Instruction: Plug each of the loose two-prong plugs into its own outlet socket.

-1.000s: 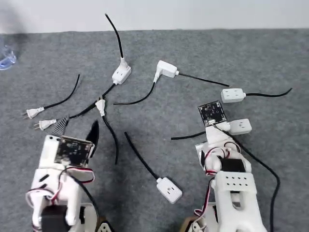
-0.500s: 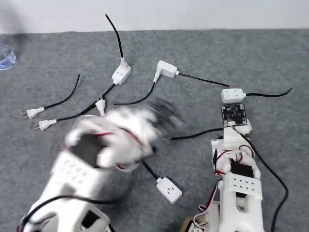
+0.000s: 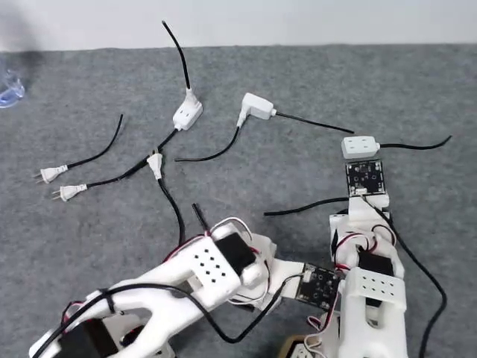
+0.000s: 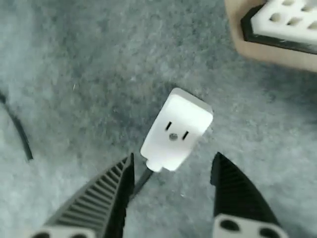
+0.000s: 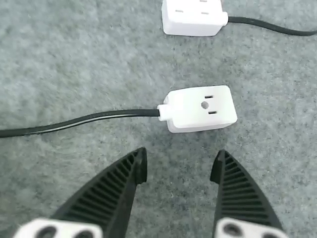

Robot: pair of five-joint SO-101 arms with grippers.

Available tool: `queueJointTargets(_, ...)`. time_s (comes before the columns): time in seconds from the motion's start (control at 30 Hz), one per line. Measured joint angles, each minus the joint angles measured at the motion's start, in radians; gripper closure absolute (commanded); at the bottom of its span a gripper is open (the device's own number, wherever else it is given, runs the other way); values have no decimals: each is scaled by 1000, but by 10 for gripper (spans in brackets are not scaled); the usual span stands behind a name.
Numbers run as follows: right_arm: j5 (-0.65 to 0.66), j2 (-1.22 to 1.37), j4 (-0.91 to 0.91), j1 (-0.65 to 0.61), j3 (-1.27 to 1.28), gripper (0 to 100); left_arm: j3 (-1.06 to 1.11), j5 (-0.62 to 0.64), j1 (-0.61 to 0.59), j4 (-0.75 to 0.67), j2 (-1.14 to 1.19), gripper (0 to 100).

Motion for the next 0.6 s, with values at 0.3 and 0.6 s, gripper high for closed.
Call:
queueJointTargets(0.3,0,0,-2,2,3,772,-21,-95,5,-150,183,765)
queueJointTargets(0.6,0,-2,0,0,5,772,-68,-101,32,-89,242,765)
